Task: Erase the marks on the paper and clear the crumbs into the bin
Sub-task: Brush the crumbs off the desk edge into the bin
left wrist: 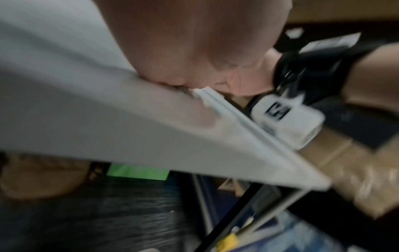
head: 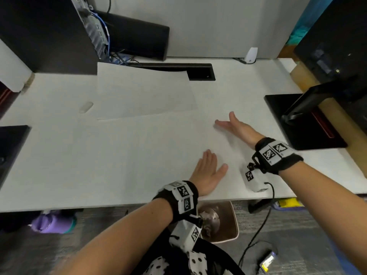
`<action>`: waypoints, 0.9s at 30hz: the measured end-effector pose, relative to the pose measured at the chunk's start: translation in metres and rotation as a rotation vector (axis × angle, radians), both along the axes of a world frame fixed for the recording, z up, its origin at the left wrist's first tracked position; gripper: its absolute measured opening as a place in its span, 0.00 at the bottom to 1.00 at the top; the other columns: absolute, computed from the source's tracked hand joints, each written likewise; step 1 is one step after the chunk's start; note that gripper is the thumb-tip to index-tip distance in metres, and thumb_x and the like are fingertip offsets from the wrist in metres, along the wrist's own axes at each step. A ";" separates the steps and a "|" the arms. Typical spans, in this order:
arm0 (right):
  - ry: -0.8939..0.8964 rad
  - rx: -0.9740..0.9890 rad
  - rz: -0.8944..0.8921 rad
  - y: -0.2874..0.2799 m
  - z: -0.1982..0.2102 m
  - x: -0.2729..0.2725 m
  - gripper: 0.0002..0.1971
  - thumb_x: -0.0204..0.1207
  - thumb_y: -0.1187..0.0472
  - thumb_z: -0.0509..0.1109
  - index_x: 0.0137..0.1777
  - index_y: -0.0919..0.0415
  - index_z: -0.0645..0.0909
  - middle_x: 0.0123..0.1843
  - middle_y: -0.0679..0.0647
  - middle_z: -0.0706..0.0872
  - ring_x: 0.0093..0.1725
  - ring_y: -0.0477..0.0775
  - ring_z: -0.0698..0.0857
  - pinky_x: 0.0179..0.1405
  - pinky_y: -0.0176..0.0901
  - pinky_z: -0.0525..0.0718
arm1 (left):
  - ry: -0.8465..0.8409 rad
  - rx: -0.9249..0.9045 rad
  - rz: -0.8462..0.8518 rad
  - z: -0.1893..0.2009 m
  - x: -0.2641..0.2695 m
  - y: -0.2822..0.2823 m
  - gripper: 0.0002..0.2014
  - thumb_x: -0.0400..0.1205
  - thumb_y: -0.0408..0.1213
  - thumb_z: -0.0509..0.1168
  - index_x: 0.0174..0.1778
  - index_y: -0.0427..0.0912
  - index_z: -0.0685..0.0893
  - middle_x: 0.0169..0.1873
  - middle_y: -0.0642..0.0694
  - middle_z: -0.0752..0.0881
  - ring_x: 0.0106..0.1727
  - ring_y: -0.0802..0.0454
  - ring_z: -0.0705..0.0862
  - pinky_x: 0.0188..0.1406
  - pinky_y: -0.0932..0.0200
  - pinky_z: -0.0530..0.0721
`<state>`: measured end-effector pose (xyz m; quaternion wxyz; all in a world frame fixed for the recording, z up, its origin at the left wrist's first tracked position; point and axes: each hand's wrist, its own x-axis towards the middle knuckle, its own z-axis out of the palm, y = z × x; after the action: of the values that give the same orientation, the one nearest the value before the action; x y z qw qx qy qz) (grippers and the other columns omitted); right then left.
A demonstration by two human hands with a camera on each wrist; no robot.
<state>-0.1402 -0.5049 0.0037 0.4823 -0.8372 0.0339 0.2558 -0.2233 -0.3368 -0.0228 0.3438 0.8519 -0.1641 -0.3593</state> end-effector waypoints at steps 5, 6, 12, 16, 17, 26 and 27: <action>0.091 -0.221 0.261 0.028 -0.006 0.004 0.32 0.79 0.37 0.27 0.82 0.43 0.48 0.85 0.46 0.42 0.84 0.52 0.39 0.82 0.55 0.34 | -0.074 -0.212 0.350 0.012 0.012 0.038 0.29 0.88 0.47 0.41 0.82 0.40 0.40 0.82 0.47 0.37 0.82 0.55 0.36 0.76 0.64 0.35; 0.105 -0.234 0.344 0.035 -0.010 -0.003 0.35 0.77 0.34 0.25 0.82 0.43 0.45 0.85 0.46 0.39 0.83 0.53 0.37 0.80 0.55 0.31 | -0.093 -0.169 0.393 0.011 0.017 0.052 0.29 0.88 0.47 0.41 0.82 0.40 0.41 0.82 0.46 0.38 0.83 0.55 0.36 0.77 0.63 0.35; 0.177 -0.094 0.598 0.039 -0.016 -0.062 0.55 0.56 0.17 0.29 0.80 0.45 0.58 0.82 0.38 0.53 0.81 0.39 0.47 0.78 0.40 0.40 | -0.131 0.272 0.342 -0.007 0.021 0.079 0.32 0.87 0.51 0.37 0.81 0.34 0.36 0.82 0.40 0.33 0.82 0.49 0.32 0.80 0.55 0.32; 0.051 0.028 0.185 0.016 0.005 -0.039 0.37 0.76 0.34 0.34 0.75 0.47 0.70 0.79 0.45 0.68 0.81 0.43 0.61 0.84 0.49 0.45 | -0.142 0.236 0.103 -0.006 0.002 0.039 0.34 0.87 0.52 0.37 0.80 0.33 0.35 0.80 0.38 0.31 0.81 0.48 0.30 0.78 0.55 0.30; 0.015 -0.011 0.134 0.013 0.007 -0.027 0.35 0.79 0.36 0.33 0.76 0.47 0.68 0.80 0.45 0.66 0.82 0.44 0.59 0.84 0.50 0.44 | -0.104 0.176 0.052 -0.004 -0.002 0.030 0.33 0.87 0.52 0.38 0.81 0.34 0.35 0.81 0.39 0.31 0.81 0.49 0.30 0.77 0.57 0.30; 0.126 -0.283 0.295 0.067 -0.003 0.044 0.38 0.76 0.29 0.33 0.83 0.47 0.42 0.85 0.47 0.40 0.84 0.51 0.40 0.82 0.54 0.37 | -0.181 -0.040 0.568 0.012 0.039 0.096 0.30 0.88 0.48 0.42 0.82 0.39 0.41 0.83 0.47 0.39 0.83 0.54 0.37 0.80 0.57 0.36; 0.139 -0.297 0.383 0.080 -0.007 0.041 0.42 0.72 0.25 0.32 0.83 0.45 0.40 0.85 0.46 0.38 0.84 0.52 0.38 0.82 0.57 0.36 | -0.213 0.048 0.607 0.009 0.043 0.114 0.30 0.88 0.49 0.42 0.82 0.38 0.41 0.83 0.46 0.38 0.83 0.52 0.36 0.81 0.56 0.36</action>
<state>-0.0991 -0.4245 -0.0037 0.2931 -0.8704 -0.0551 0.3918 -0.1804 -0.2231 -0.0136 0.3958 0.9027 0.0710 -0.1531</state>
